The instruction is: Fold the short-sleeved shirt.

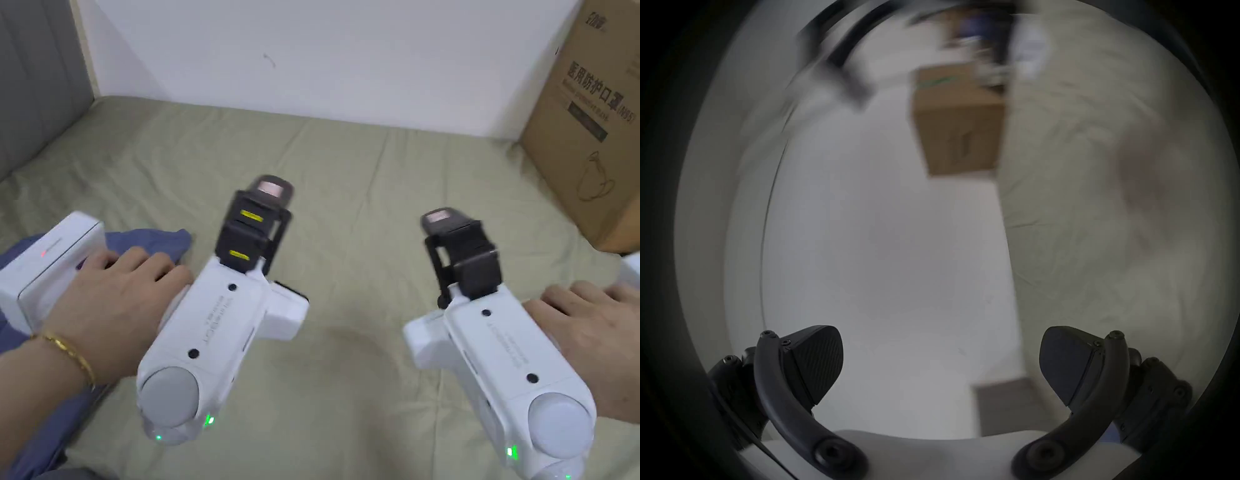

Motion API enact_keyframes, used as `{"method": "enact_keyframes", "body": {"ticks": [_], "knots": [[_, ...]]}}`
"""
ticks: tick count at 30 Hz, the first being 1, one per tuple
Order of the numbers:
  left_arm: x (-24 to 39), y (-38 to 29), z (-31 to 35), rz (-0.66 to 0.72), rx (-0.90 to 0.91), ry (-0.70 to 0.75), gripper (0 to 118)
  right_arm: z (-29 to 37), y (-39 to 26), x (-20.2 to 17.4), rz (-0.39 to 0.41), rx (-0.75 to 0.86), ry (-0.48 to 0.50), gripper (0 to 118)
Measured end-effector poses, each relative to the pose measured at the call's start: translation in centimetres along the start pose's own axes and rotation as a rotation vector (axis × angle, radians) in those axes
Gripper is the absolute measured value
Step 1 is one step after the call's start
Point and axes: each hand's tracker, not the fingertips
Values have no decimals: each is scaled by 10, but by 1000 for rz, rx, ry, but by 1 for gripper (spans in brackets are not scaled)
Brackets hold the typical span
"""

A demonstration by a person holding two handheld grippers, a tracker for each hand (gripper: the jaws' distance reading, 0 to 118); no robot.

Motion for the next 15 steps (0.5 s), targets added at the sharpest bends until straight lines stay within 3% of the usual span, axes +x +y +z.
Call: {"method": "enact_keyframes", "body": {"ticks": [1, 3, 6, 7, 9, 11, 13, 14, 15], "knots": [[2, 0, 3, -40, 68, 3, 118, 1, 0, 1, 21, 37, 12, 118], [1, 2, 7, -41, 116, 1, 118, 2, -1, 4, -35, 37, 66, 118], [-7, -2, 9, 141, 86, -6, 118, 2, -6, 20, -296, 5, 75, 118], [-14, -5, 7, 261, 40, -22, 118, 1, -11, 27, -449, -14, 81, 118], [-30, -15, 0, 626, -107, -39, 118, -4, -23, 39, -826, -65, 83, 118], [-47, -35, -6, 1132, -240, -33, 118, -4, -42, 47, -1338, -134, 93, 118], [-52, -49, -9, 1479, -369, 23, 118, -2, -55, 42, -1714, -163, 72, 118], [-49, -53, -7, 1609, -421, 71, 118, 2, -53, 40, -1856, -179, 34, 118], [-46, -54, -4, 1666, -428, 92, 118, 3, -53, 38, -1937, -198, 16, 118]]}}
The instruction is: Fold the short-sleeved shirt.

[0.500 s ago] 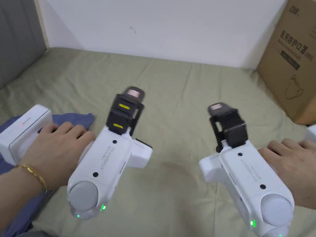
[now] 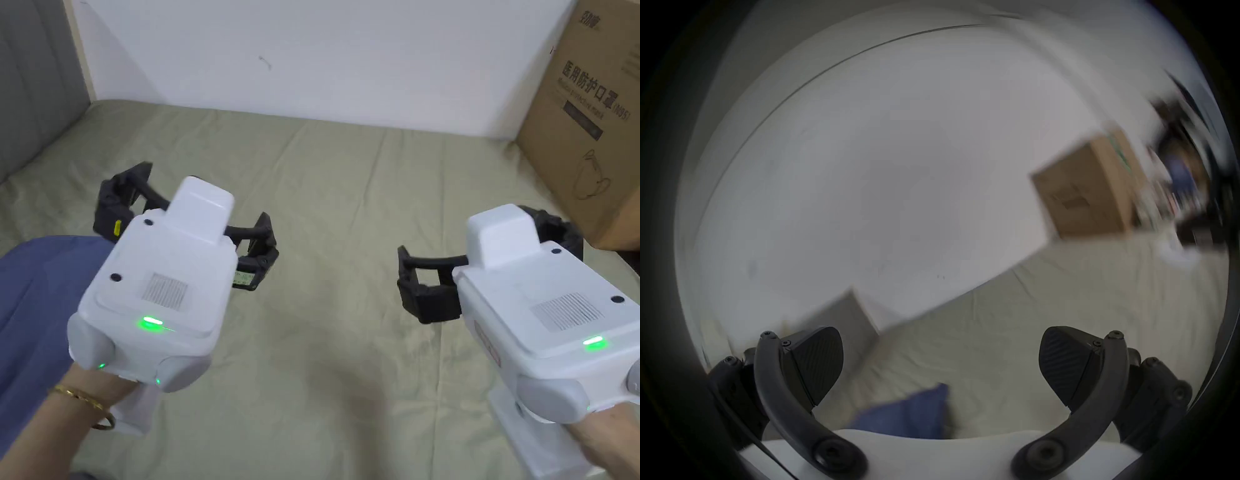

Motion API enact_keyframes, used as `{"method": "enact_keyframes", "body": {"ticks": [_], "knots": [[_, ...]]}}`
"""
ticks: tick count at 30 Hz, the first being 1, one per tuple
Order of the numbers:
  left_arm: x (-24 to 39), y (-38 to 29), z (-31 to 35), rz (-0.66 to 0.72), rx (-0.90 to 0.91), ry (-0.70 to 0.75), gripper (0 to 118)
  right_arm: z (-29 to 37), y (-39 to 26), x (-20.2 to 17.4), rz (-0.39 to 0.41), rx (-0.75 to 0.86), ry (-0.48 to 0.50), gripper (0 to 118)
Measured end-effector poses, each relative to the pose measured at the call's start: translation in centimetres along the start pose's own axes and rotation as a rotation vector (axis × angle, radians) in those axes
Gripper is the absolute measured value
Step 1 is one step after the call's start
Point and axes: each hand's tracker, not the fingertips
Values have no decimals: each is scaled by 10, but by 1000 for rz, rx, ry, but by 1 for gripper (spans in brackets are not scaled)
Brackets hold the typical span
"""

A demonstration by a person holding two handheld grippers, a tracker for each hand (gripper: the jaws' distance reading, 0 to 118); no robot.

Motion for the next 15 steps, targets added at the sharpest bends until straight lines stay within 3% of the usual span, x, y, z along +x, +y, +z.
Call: {"method": "enact_keyframes", "body": {"ticks": [4, 6, 11, 15], "knots": [[1, -14, 8, 179, -21, 30, 118, 6, -14, 2, -186, 30, -104, 118], [3, -18, 14, 252, -34, 26, 118, 10, -18, 4, -266, 18, -94, 117], [7, -26, 21, 194, -40, 25, 118, 13, -27, -6, -210, 1, -108, 117], [9, -25, 22, 186, -46, 8, 118, 13, -29, -7, -220, -7, -89, 117]]}}
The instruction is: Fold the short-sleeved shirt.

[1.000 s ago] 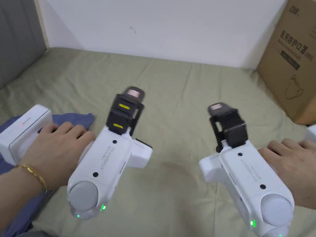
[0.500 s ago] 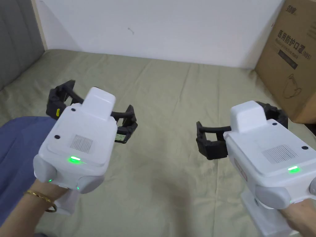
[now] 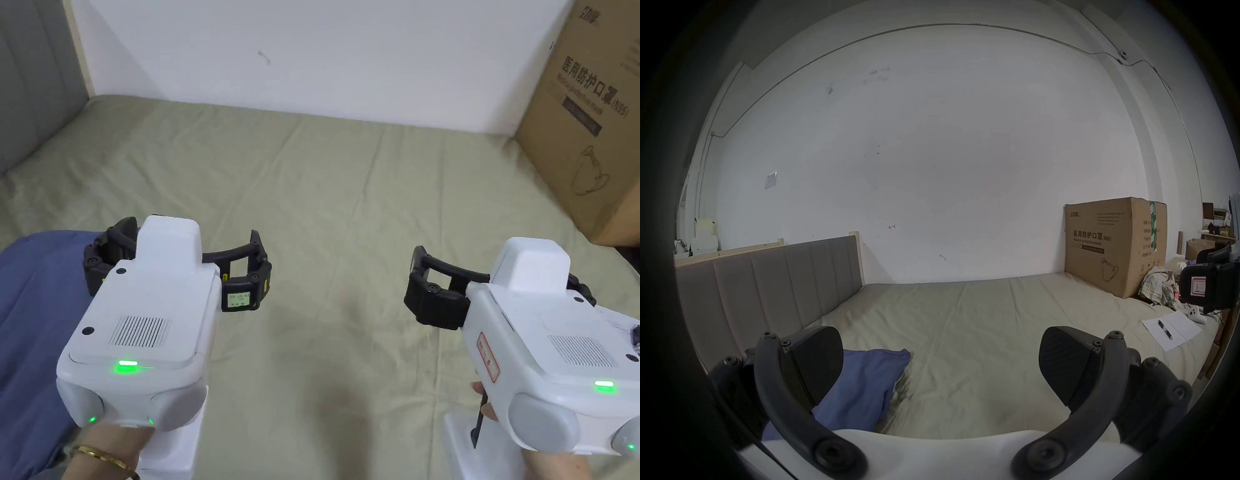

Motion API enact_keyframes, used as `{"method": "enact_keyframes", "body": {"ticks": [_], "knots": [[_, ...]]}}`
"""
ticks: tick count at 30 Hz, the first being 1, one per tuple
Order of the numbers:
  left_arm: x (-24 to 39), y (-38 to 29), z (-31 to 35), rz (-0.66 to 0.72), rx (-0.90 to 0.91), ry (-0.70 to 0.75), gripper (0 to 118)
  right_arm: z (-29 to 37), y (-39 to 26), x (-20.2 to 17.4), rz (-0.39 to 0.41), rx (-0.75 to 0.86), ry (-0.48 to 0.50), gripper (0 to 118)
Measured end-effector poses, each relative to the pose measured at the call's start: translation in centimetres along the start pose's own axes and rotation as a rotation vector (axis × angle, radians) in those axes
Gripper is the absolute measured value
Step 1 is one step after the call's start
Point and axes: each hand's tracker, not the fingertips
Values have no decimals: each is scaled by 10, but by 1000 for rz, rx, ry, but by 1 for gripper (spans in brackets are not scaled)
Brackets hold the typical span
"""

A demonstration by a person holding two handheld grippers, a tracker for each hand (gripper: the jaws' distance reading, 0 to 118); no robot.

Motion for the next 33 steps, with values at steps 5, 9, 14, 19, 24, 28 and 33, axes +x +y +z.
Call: {"method": "enact_keyframes", "body": {"ticks": [5, 9, 14, 19, 24, 28, 33], "knots": [[1, 0, 1, 0, -5, -9, 118, 0, 1, -1, 4, 3, 6, 117], [1, 1, 1, 1, -4, -6, 118, 0, 2, -1, 2, 4, 10, 117], [1, 1, 0, 0, -6, -4, 118, -1, 1, 0, 3, -4, 8, 117], [2, 2, 0, 3, -5, -19, 107, -1, 0, -2, 16, -8, 5, 117], [6, 7, -2, -25, 2, -8, 28, 1, 6, -1, 9, -2, 8, 48], [6, 11, -4, -10, -5, 18, 1, 0, 7, -1, 0, -6, 11, 0], [5, 13, -4, -15, -22, -1, 0, 2, 8, -6, 1, 12, 11, 0]]}}
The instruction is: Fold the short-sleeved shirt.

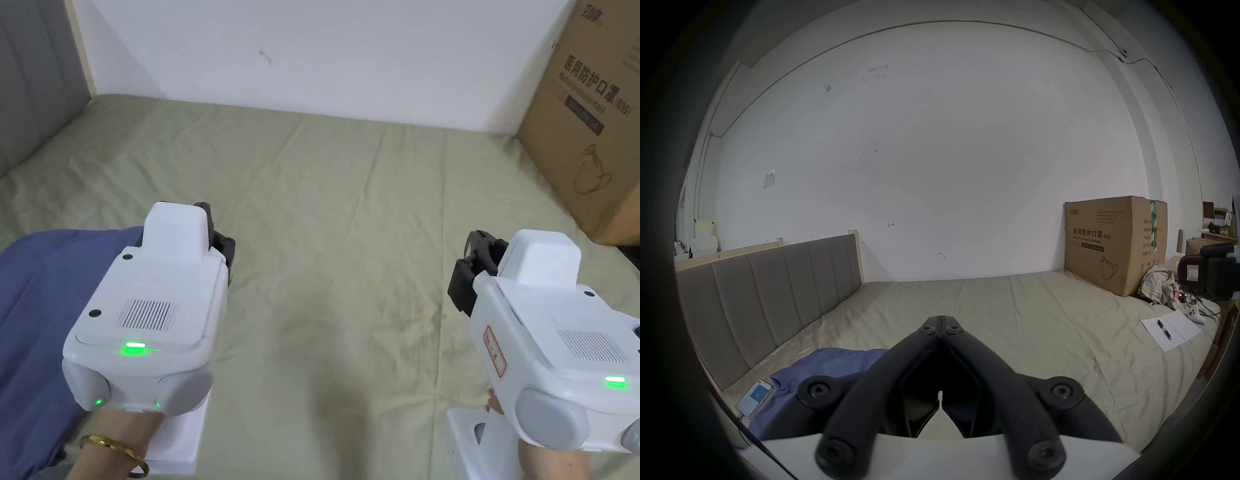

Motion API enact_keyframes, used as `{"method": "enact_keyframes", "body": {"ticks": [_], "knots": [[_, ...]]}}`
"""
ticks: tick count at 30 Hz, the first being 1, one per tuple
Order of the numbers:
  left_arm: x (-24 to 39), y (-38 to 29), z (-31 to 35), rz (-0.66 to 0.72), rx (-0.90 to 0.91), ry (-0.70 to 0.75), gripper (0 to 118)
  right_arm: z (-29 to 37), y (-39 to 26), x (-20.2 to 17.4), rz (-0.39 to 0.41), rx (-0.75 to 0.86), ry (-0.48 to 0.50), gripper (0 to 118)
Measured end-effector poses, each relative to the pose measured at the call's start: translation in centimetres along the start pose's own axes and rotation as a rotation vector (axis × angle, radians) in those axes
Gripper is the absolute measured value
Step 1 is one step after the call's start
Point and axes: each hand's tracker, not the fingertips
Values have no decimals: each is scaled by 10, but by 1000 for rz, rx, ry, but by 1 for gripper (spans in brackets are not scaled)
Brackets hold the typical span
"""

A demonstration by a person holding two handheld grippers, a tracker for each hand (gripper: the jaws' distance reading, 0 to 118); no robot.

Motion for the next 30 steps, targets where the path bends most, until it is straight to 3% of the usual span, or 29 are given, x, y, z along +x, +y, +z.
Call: {"method": "enact_keyframes", "body": {"ticks": [25, 26, 27, 30], "knots": [[2, -1, 1, -9, -2, -7, 0, 6, -2, 7, -6, -14, -2, 0], [2, -1, 1, -9, -2, -8, 0, 8, -1, 6, -104, -29, 42, 0], [2, -1, 1, -9, -1, -8, 0, 7, -1, 6, -73, -24, 28, 0], [3, 0, 1, -8, 1, -8, 0, 8, 1, 8, -78, -7, 25, 0]]}}
